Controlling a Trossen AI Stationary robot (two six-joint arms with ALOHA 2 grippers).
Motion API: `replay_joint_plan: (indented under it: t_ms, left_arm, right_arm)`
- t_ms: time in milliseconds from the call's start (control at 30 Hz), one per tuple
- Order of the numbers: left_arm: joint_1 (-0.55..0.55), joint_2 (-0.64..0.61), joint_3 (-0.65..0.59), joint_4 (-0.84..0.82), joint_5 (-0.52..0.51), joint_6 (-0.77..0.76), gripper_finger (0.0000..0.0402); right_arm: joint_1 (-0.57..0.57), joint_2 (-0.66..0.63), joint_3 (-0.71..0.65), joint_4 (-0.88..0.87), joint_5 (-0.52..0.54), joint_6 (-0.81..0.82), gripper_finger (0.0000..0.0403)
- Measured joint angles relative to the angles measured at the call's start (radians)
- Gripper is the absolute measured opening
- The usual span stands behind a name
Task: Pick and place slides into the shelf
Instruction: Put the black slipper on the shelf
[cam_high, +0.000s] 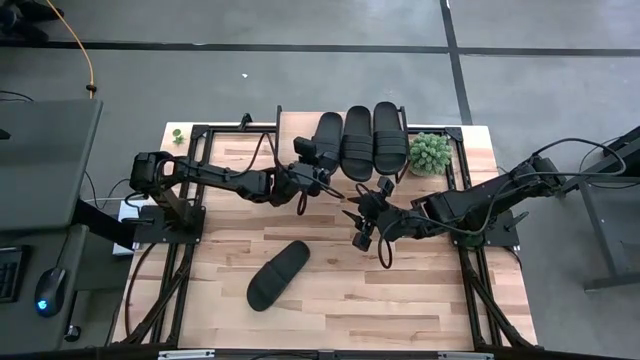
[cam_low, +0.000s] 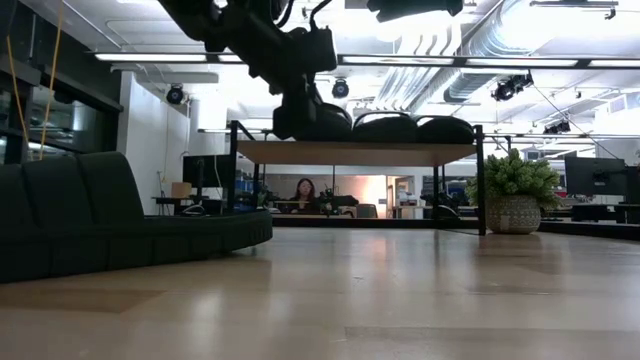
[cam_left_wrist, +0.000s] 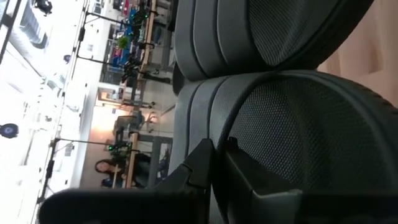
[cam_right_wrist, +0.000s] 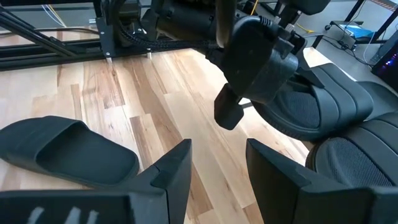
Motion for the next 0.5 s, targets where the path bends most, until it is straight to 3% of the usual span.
replay_joint_plan:
  t_ms: [500]
  left_arm:
    - [-0.001, 0.000, 0.000, -0.001, 0.032, -0.022, 0.0015]
  right_arm:
    - [0.000, 0.000, 0.000, 0.000, 0.000, 0.000, 0.0142]
